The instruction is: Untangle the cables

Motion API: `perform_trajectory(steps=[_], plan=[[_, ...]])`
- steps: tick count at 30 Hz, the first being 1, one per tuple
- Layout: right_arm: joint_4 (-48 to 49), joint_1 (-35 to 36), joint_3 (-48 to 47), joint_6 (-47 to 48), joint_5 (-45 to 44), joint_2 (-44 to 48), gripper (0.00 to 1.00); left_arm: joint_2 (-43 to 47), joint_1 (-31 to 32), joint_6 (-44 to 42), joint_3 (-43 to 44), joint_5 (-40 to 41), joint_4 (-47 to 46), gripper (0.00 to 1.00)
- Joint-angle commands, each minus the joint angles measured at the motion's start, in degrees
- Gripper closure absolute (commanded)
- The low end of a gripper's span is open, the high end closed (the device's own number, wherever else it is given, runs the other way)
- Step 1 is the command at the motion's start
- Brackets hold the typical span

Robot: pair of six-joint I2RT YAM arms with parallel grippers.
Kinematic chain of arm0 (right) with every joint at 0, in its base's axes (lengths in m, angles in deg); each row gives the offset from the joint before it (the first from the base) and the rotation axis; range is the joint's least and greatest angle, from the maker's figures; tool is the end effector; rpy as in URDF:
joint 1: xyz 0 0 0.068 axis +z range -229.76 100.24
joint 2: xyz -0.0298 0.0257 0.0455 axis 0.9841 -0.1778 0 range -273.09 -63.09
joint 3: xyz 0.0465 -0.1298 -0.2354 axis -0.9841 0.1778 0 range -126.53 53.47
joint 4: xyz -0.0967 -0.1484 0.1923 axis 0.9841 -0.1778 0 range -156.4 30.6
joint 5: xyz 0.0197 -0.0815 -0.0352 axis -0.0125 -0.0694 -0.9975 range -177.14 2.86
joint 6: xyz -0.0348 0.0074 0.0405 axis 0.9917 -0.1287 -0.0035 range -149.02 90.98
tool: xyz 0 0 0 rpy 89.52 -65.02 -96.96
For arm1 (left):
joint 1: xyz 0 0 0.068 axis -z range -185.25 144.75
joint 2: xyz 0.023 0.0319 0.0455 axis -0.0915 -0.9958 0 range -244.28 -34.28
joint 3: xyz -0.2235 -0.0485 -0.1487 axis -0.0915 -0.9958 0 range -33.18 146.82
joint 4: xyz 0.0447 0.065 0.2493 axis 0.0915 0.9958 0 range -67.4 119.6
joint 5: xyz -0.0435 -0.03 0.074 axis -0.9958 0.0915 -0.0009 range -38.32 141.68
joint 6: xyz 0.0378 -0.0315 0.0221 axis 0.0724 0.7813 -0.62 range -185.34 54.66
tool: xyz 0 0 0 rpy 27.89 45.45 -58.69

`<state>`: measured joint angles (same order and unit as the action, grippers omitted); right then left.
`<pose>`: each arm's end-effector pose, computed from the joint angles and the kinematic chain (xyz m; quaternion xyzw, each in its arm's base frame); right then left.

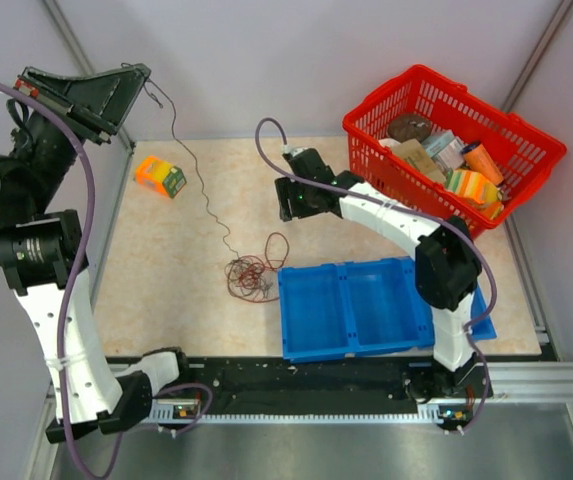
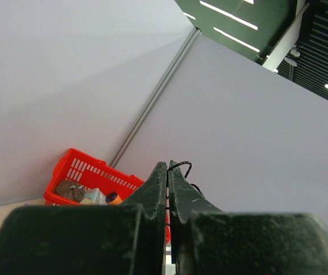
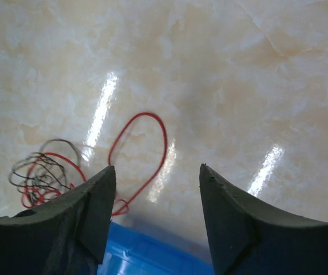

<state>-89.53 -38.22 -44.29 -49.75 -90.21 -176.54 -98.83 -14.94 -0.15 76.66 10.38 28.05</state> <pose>0.3407 0.2993 0.2686 -0.1574 0.9129 0.1732 0.3345 0.1160 -0.0039 0.6327 0.0124 0.5092 -0.5269 0.6804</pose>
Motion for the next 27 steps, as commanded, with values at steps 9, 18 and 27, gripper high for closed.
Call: perform_trajectory(steps=[9, 18, 27], plan=[[20.5, 11.2, 18.3, 14.8, 15.4, 25.0, 0.18, 2.1, 0.0, 2.0, -5.0, 0.9, -3.2, 1.0], [46.3, 23.1, 21.2, 14.3, 1.3, 17.3, 0.18, 2.3, 0.0, 1.1, -2.5, 0.1, -0.9, 1.0], [50.0, 22.7, 18.6, 11.5, -10.3, 18.2, 1.0, 7.8, 0.0, -10.0, -9.3, 3.1, 8.0, 1.0]])
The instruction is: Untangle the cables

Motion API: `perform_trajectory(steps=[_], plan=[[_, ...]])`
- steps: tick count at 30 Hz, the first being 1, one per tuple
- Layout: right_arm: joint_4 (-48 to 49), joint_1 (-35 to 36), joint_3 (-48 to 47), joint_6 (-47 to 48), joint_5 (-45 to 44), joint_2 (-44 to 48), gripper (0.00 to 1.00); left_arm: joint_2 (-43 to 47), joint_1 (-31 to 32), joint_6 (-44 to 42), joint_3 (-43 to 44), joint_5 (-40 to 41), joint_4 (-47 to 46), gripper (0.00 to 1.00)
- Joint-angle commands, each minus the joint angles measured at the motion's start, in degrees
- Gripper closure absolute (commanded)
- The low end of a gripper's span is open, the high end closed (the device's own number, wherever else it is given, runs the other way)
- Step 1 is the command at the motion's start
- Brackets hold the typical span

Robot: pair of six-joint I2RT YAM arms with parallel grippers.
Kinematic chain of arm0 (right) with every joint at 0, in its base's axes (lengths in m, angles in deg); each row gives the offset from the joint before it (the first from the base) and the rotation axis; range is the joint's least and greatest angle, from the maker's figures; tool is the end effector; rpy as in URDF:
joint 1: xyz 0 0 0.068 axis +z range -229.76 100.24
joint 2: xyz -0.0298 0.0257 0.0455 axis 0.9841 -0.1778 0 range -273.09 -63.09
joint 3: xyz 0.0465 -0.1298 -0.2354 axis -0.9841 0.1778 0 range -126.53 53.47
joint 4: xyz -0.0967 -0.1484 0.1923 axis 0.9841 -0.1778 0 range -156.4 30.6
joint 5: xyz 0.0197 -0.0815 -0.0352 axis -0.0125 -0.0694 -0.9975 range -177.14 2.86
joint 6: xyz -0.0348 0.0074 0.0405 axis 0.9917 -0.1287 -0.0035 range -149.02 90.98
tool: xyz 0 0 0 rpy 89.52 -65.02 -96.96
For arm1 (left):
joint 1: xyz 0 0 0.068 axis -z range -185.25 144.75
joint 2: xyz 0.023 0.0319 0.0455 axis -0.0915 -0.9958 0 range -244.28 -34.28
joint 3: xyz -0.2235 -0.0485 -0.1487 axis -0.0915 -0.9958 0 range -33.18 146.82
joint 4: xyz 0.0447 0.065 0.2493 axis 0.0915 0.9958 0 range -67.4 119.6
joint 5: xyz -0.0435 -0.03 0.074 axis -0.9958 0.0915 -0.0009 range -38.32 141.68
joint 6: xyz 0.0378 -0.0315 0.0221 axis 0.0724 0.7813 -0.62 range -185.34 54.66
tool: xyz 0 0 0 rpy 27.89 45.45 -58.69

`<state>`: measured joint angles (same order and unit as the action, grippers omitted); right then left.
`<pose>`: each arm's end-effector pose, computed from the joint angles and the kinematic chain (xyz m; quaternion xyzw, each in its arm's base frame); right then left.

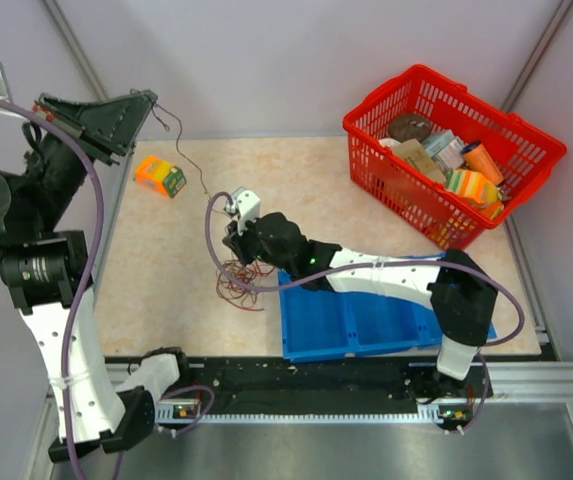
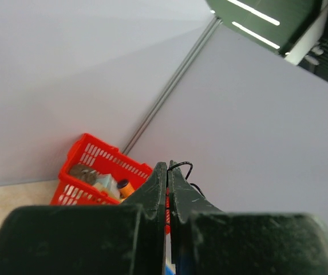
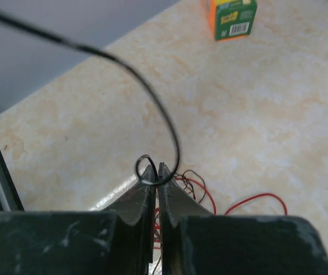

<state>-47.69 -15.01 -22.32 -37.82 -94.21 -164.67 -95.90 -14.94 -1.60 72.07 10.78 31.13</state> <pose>0.1856 0.3832 0.2930 -0.3357 0.7128 0.3286 0.5208 0.1154 -0.0038 0.6162 -0.0097 0.5316 -0.5213 0.6675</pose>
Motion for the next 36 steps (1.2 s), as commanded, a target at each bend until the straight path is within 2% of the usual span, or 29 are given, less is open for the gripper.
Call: perform_trajectory(steps=[1, 4, 7, 8, 10, 14, 17, 19, 22, 24, 27, 29, 31, 32, 34, 36], plan=[[5.2, -1.7, -6.5, -1.7, -3.8, 7.2, 1.0, 7.5, 0.0, -10.4, -9.7, 5.0, 6.1, 1.0], [-4.3, -6.5, -19.7, -6.7, 4.6, 7.5, 1.0, 12.8, 0.0, -17.0, -22.3, 9.8, 8.5, 1.0], [-13.2, -11.6, -33.8, -14.7, 16.4, 4.8, 1.0, 13.9, 0.0, -22.2, -30.9, 12.7, 13.0, 1.0], [-17.3, -13.5, -39.4, -17.8, 21.5, 2.7, 1.0, 13.7, -0.1, -22.7, -34.1, 12.5, 13.3, 1.0], [-19.3, -15.1, -46.0, -21.9, 25.8, 1.4, 1.0, 13.4, -0.1, -21.7, -40.6, 11.2, 11.6, 1.0], [-18.6, -15.6, -47.1, -21.6, 22.4, 2.6, 1.0, 12.9, -0.2, -15.1, -50.3, 5.9, 1.9, 1.0], [-25.1, -17.0, -53.7, -22.7, 23.3, -1.2, 1.0, 11.9, -0.2, -13.1, -50.7, 2.5, -1.2, 1.0], [-23.9, -16.7, -55.2, -21.8, 26.9, -1.0, 1.0, 11.4, -0.2, -14.4, -50.3, 2.3, -2.1, 1.0], [-20.4, -14.7, -54.4, -18.1, 26.5, 0.9, 1.0, 10.7, -0.2, -15.5, -49.5, 3.2, -0.5, 1.0], [-22.6, -15.7, -54.3, -15.8, 22.6, -0.5, 1.0, 10.5, -0.2, -15.1, -49.3, 2.8, -0.9, 1.0], [-29.0, -19.7, -52.8, -19.3, 22.1, -5.4, 1.0, 10.8, -0.2, -14.4, -50.5, 2.5, -2.5, 1.0], [-30.0, -20.1, -47.8, -19.6, 19.6, -6.3, 1.0, 10.8, -0.2, -14.1, -51.8, 1.5, -3.4, 0.98], [-30.3, -20.1, -45.1, -22.0, 18.3, -7.6, 1.0, 10.1, -0.2, -15.0, -52.7, 0.5, -3.1, 0.86], [-31.4, -20.0, -46.4, -22.3, 18.8, -8.6, 1.0, 9.7, -0.2, -15.2, -52.8, -0.1, -2.9, 0.76], [-33.6, -19.6, -52.5, -22.8, 20.0, -9.7, 1.0, 8.7, -0.2, -16.3, -52.8, -0.7, -2.6, 0.51], [-32.7, -19.0, -58.9, -23.7, 21.0, -9.4, 1.0, 7.5, -0.2, -16.3, -53.1, -2.2, -3.3, 0.33]])
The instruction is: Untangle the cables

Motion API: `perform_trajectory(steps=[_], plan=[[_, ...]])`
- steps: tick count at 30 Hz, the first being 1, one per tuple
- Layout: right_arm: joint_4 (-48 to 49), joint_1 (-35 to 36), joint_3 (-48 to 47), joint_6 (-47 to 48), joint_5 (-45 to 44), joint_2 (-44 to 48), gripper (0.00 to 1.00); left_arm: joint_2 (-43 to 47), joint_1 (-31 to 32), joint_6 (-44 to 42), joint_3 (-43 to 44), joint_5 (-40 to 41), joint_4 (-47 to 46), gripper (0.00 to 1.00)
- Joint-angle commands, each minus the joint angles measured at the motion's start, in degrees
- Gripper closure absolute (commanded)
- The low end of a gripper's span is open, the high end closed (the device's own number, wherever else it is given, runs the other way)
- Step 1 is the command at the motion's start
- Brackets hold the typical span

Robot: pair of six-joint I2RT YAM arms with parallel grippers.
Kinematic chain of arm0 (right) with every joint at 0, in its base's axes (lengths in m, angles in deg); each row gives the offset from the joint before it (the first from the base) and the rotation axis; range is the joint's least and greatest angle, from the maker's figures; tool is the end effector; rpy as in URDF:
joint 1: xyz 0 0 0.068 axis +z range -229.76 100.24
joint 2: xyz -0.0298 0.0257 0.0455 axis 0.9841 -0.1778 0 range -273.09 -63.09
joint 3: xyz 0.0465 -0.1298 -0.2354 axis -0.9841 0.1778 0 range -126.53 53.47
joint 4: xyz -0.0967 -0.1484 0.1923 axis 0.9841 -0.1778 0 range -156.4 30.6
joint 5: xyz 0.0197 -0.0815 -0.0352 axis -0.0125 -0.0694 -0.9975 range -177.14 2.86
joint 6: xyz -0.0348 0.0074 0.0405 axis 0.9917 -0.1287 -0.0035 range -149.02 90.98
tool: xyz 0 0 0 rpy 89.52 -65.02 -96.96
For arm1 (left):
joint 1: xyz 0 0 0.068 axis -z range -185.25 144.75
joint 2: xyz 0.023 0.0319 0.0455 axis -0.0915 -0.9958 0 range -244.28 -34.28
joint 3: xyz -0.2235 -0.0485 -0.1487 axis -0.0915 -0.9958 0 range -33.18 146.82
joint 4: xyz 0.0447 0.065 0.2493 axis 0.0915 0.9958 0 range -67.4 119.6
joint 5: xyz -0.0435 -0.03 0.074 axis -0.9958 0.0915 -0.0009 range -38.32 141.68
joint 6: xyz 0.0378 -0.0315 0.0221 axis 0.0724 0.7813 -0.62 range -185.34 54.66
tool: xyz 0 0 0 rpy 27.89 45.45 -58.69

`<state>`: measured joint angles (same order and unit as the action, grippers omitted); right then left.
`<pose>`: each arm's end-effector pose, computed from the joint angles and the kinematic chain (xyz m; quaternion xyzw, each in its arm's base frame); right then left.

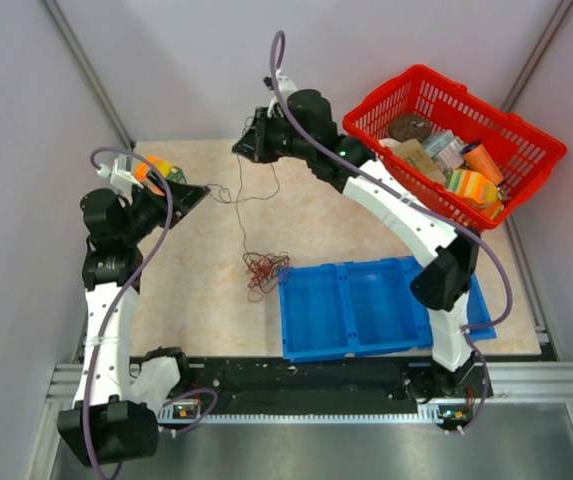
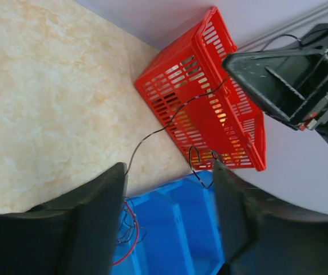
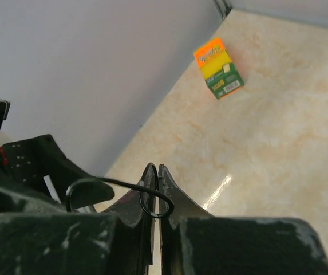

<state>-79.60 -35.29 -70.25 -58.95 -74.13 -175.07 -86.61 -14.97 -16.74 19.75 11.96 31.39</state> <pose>0.3184 0.3237 0.4509 -0.1686 0.7371 0.4606 0.4649 0.2043 0.0120 0.3705 -0.1521 0.7292 -0.4471 0.4952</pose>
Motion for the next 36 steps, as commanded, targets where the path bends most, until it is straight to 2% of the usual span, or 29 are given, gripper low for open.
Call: perform_trajectory(steps=[1, 2, 3, 5, 7, 11, 15, 20, 22, 27, 31, 33, 34, 36], plan=[[0.8, 1.3, -13.6, -4.1, 2.6, 1.0, 1.0, -2.6, -0.1, -0.9, -1.1, -4.7, -4.0, 0.22], [2.9, 1.2, -15.1, -6.5, 4.5, 1.2, 1.0, -3.3, 0.0, -0.4, -1.7, -5.8, -5.2, 0.11], [5.5, 0.9, -15.9, -9.1, 6.3, 1.4, 1.0, -4.1, 0.4, -0.2, -2.4, -6.8, -5.9, 0.06], [9.6, 0.4, -15.5, -14.5, 9.3, 1.9, 1.0, -5.1, 1.5, -0.3, -3.8, -6.9, -6.4, 0.02], [12.0, 0.4, -14.4, -17.9, 10.7, 2.5, 1.0, -6.2, 3.4, -0.3, -5.5, -6.1, -7.7, 0.02], [23.8, 1.1, -3.9, -25.3, 13.7, 6.9, 1.0, -9.7, 7.2, 1.8, -6.9, -2.8, -12.2, 0.02], [22.2, 2.0, -6.0, -23.9, 12.6, 7.7, 1.0, -13.6, 9.4, 6.2, -6.4, -3.5, -18.2, 0.02], [22.3, 2.0, -9.7, -25.7, 13.6, 5.7, 1.0, -15.0, 17.1, 4.4, -5.9, 0.3, -16.0, 0.02], [23.4, 2.4, -9.7, -26.7, 13.8, 5.5, 1.0, -15.9, 17.5, 5.5, -6.7, 2.0, -16.7, 0.02], [22.8, 4.4, -9.7, -25.8, 13.3, 6.2, 1.0, -18.4, 16.7, 3.5, -6.3, 12.9, -13.9, 0.12], [22.0, 5.5, -9.0, -24.6, 13.3, 7.6, 1.0, -20.9, 14.9, 5.4, -7.5, 15.8, -15.9, 0.16], [22.4, 6.1, -7.9, -24.1, 13.2, 8.7, 1.0, -22.4, 14.1, 7.7, -9.2, 11.7, -24.0, 0.4], [22.7, 6.3, -7.4, -24.1, 13.2, 9.1, 1.0, -23.2, 14.0, 9.0, -9.8, 10.5, -26.8, 0.55], [22.8, 6.5, -7.1, -24.0, 13.4, 9.6, 1.0, -24.5, 13.6, 10.4, -10.0, 9.5, -28.9, 0.83]])
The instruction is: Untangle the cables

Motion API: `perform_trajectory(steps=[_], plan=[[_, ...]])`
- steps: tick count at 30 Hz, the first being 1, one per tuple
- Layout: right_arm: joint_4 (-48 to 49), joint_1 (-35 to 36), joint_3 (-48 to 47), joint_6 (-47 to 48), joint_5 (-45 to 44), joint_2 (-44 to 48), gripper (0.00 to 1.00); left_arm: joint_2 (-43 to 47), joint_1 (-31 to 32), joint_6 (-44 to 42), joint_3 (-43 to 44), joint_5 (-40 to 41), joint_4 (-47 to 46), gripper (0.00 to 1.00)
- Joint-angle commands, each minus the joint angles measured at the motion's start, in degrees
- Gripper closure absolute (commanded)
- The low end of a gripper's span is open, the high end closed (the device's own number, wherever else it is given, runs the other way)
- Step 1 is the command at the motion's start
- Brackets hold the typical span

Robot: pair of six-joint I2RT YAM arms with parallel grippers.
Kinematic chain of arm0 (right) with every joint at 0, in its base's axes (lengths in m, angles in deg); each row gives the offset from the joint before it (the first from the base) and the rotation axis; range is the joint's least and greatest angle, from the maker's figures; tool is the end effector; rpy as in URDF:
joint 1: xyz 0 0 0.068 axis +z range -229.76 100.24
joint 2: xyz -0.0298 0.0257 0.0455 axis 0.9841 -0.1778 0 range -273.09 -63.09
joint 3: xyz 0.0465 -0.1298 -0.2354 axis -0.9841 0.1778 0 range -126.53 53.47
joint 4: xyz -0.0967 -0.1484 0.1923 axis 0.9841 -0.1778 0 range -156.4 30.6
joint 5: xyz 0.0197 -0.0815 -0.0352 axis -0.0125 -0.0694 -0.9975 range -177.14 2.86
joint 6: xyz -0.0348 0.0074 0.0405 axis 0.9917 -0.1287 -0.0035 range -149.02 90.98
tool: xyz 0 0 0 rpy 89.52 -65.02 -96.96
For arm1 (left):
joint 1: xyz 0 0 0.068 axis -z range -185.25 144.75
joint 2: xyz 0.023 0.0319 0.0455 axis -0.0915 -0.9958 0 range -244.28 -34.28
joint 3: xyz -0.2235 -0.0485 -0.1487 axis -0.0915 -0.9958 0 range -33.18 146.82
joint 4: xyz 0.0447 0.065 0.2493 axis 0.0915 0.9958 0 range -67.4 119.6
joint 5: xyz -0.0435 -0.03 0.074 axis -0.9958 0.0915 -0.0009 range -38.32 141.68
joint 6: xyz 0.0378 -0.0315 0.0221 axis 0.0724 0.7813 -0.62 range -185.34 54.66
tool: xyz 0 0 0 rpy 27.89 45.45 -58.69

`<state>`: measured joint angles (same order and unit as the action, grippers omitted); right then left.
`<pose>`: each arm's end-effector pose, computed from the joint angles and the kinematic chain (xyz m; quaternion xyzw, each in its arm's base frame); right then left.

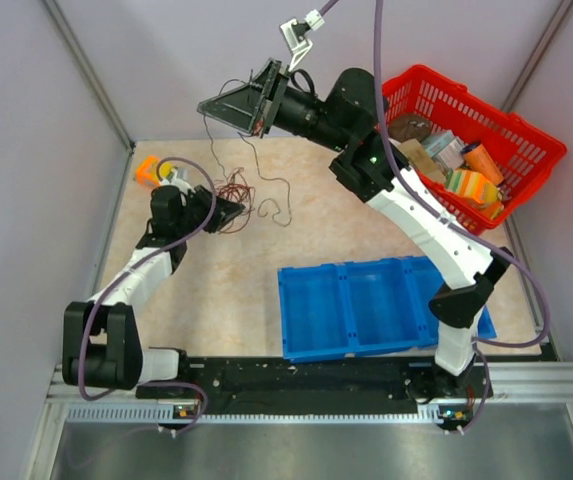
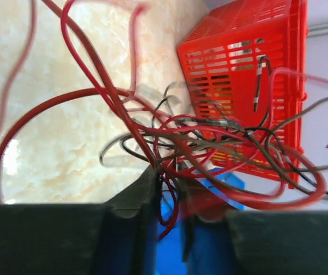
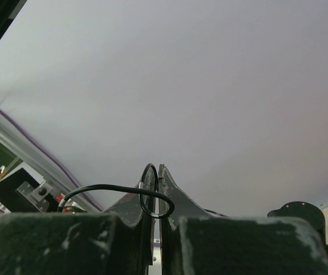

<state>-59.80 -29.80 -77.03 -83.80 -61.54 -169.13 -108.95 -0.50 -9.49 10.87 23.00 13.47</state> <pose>0.2378 0.3069 0.5666 -0.1634 0.5381 0.7215 0.4039 0.2871 -0.0409 0.2563 -0.2196 0.7826 -0.4519 0.3675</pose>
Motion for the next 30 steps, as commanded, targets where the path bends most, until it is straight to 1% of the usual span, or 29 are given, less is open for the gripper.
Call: perform_trajectory(steps=[1, 2, 4, 5, 7, 9, 11, 15, 17, 20, 21, 24, 26, 28, 30], plan=[[3.0, 1.2, -0.5, 0.8, 0.9, 3.9, 1.0, -2.7, -1.3, 2.9, -0.7, -1.2, -10.1, 0.97], [3.0, 1.1, -0.9, 0.9, 1.0, 4.0, 1.0, -2.9, -1.9, 2.1, -0.3, -0.4, -7.9, 1.0], [0.9, 1.1, -3.3, 2.5, 0.6, 4.2, 1.0, -3.5, -4.4, 1.2, -0.1, 2.3, -1.6, 1.0], [-1.7, 0.9, -4.9, 4.1, -0.1, 4.2, 1.0, -3.7, -6.8, 1.0, -0.4, 3.5, 1.7, 1.0], [-4.4, 0.2, -7.9, 6.7, -1.2, 4.3, 1.0, -4.7, -11.2, 1.5, -2.0, 2.6, 6.1, 1.0], [-6.0, -1.2, -8.7, 9.0, -2.6, 5.8, 1.0, -5.3, -15.6, 2.3, -4.8, 0.7, 6.4, 1.0], [-8.1, -2.8, -8.6, 11.7, -5.2, 8.0, 1.0, -5.0, -18.3, 1.7, -6.5, -0.4, 6.7, 1.0], [-9.0, -4.8, -5.7, 18.6, -9.9, 13.1, 1.0, -3.2, -19.8, -2.1, -7.1, 0.7, 8.7, 1.0], [-9.4, -4.9, -4.0, 20.3, -10.7, 14.5, 1.0, -2.6, -20.3, -2.9, -7.1, 1.3, 8.9, 0.98], [-11.3, -4.9, -3.4, 23.0, -11.9, 15.8, 1.0, -2.5, -21.0, -3.6, -6.8, 2.1, 8.9, 0.85], [-11.5, -4.8, -3.4, 24.0, -12.6, 16.6, 1.0, -2.8, -21.4, -3.9, -6.6, 2.1, 10.7, 0.84], [-12.0, -4.9, -4.1, 28.4, -14.8, 19.4, 1.0, -4.2, -23.0, -5.3, -6.9, 1.8, 11.2, 0.8], [-11.7, -4.8, -3.9, 29.3, -15.5, 20.8, 1.0, -4.7, -24.1, -5.3, -7.2, -0.2, 10.6, 0.74], [-11.2, -4.8, -1.6, 29.1, -13.8, 21.5, 1.0, -3.8, -24.2, -5.2, -7.1, -1.3, 10.2, 0.65], [-11.2, -4.9, 2.7, 29.0, -13.4, 22.0, 1.0, -0.8, -24.1, -5.9, -6.7, -1.2, 10.2, 0.54]])
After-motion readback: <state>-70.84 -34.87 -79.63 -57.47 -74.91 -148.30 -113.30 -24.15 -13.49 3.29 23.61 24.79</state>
